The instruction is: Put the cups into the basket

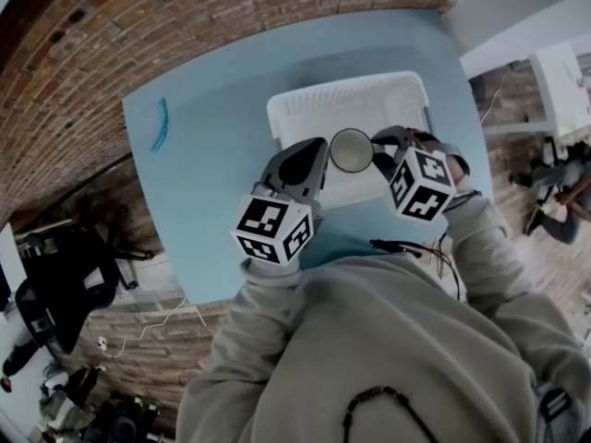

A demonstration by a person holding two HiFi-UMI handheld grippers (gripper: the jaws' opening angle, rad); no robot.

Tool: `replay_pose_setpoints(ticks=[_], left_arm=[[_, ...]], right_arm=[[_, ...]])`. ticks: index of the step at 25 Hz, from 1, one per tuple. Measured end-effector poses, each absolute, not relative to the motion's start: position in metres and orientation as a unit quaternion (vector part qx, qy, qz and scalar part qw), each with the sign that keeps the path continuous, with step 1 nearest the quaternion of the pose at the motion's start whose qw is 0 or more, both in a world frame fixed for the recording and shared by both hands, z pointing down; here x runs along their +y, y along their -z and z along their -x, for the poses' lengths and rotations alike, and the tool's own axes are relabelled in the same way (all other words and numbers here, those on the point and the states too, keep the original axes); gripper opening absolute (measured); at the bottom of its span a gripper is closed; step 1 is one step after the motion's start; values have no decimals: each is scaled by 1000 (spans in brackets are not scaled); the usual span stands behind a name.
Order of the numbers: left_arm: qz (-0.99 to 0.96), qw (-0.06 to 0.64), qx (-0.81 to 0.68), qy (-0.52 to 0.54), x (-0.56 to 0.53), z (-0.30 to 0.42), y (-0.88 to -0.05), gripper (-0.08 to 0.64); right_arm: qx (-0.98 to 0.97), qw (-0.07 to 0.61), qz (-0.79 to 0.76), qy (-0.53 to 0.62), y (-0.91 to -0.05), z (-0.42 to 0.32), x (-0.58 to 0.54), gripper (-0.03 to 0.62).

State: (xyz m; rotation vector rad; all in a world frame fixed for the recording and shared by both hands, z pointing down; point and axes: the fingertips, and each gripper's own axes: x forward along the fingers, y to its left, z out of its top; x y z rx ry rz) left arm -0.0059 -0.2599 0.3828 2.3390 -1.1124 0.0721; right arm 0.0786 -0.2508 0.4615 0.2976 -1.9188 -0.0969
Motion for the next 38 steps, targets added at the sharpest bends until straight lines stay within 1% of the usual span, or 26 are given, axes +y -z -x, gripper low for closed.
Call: replay_pose_setpoints(ticks=[11, 19, 25, 34, 38], left_arm=[[-859, 297, -416, -36, -286, 4, -404, -5], [-855, 311, -413, -48, -293, 0, -421, -5], [-854, 314, -410, -60, -297, -4, -434, -5], [-850, 325, -411, -61, -300, -1, -444, -5], [-850, 322, -412, -62, -301, -1, -445, -5]], right_arm=[[-815, 569, -104, 34, -504, -70, -279, 61], [-809, 579, -96, 43, -550, -70, -289, 63], [-818, 565, -99, 33, -580, -64, -292, 61], [-807, 581, -93, 44, -615, -68, -293, 62], [-811, 573, -108, 44, -627, -64, -300, 61]])
